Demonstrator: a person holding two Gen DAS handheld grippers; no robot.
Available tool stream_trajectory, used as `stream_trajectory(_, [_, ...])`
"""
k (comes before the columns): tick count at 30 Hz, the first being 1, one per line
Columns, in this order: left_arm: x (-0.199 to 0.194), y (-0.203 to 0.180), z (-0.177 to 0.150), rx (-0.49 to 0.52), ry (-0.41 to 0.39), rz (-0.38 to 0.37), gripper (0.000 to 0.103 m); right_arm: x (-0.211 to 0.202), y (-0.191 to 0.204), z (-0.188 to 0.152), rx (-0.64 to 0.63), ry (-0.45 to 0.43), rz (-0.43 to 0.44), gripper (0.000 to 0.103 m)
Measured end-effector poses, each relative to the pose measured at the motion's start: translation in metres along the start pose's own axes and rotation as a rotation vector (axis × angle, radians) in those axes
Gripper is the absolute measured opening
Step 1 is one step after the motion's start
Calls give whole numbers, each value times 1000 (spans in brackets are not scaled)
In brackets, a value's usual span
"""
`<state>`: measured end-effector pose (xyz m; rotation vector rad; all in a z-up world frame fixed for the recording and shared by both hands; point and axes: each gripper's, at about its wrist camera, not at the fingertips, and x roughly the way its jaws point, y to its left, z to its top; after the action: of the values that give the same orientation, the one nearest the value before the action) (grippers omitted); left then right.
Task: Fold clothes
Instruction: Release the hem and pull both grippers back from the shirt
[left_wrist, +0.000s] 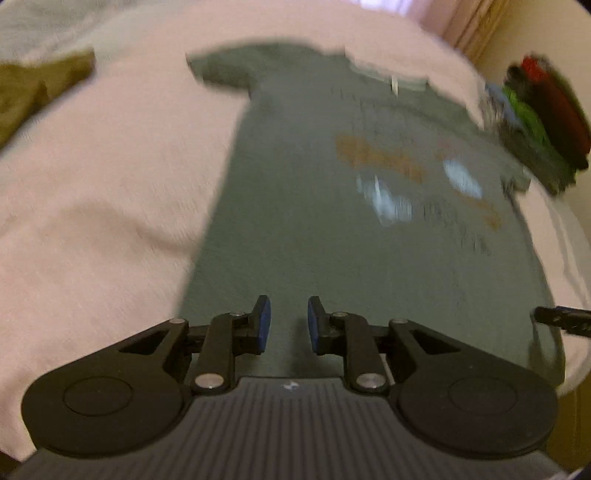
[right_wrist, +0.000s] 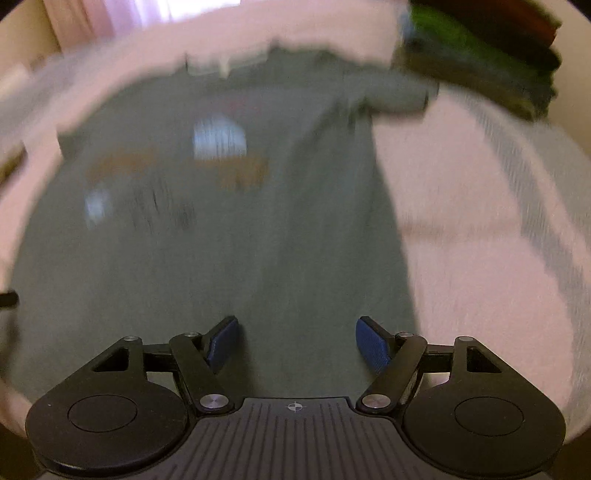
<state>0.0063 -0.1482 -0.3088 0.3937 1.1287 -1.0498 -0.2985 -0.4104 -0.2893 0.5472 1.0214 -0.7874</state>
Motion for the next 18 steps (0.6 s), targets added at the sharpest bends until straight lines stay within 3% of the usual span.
stream_trajectory(5, [-14,0,-47,-5,133,73,19,-6,-21,-49,6,154,-58,73])
stream_trajectory(9, [-30,-5,-56,-27,267,169,26,-14,-46,-67,61,383,-100,73])
stream_trajectory(11, [-43,-13,-50,-32,274,199,27,-23,-59,-70,96,440,-113,73])
stream_trajectory(14, [-68,-29,-36,-28,247,223,36,-50,-70,-61,115,429,-86,74])
stream_trajectory(17, [-99,-52,-17,-12,180,224,45,-81,-70,-42,116,361,-49,93])
stream_trajectory(18, [-109,-59,-10,-6,157,224,48,-91,-69,-34,113,328,-38,94])
